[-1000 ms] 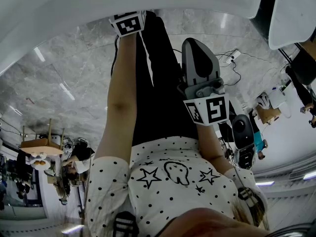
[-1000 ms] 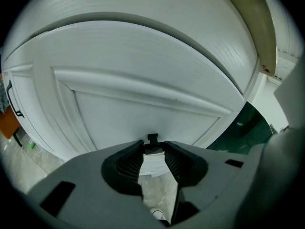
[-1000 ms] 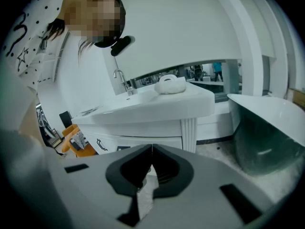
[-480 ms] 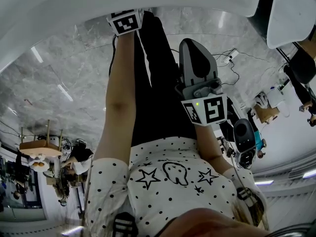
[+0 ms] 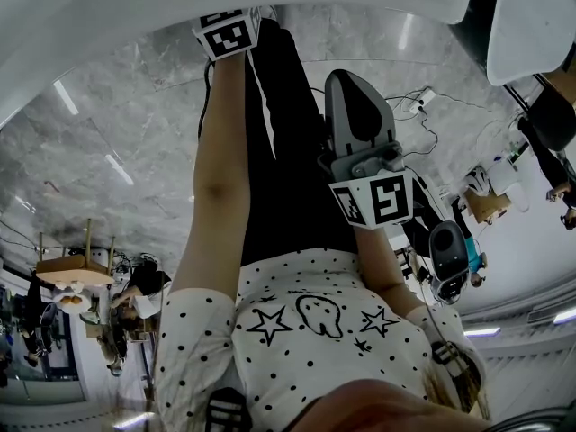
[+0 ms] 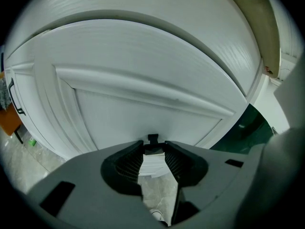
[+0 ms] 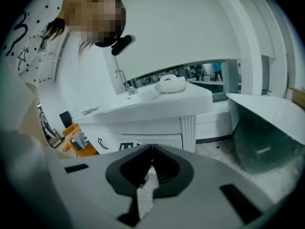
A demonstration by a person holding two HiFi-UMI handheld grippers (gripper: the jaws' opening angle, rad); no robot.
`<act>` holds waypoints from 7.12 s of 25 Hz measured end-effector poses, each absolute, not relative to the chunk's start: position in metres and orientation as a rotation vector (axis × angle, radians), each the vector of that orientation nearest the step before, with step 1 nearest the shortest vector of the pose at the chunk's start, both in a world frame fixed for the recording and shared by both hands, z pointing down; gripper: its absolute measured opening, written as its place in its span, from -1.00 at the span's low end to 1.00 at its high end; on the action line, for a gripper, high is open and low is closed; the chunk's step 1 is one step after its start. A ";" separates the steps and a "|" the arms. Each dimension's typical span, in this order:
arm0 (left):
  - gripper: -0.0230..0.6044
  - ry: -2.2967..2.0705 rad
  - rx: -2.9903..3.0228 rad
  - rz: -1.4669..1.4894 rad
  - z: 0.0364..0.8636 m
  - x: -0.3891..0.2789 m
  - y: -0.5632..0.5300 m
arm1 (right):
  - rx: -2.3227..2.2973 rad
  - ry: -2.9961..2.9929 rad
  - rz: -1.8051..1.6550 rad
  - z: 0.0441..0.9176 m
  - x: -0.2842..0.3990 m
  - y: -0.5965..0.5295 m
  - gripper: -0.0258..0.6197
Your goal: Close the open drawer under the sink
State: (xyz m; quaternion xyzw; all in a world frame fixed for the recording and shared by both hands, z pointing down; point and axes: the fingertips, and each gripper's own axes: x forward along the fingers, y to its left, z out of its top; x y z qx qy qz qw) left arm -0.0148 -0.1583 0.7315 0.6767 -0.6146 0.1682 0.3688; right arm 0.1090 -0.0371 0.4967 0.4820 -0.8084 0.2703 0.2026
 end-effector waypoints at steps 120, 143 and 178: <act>-0.91 -1.746 2.223 0.131 0.283 -0.105 -0.027 | 1.223 -2.595 0.315 0.284 0.014 -0.033 -0.88; -0.91 -1.635 2.314 0.115 0.286 -0.102 -0.048 | 1.222 -2.572 0.286 0.289 0.006 -0.050 -0.87; -0.91 -1.568 2.320 0.164 0.287 -0.100 -0.051 | 1.203 -2.548 0.304 0.291 -0.005 -0.053 -0.87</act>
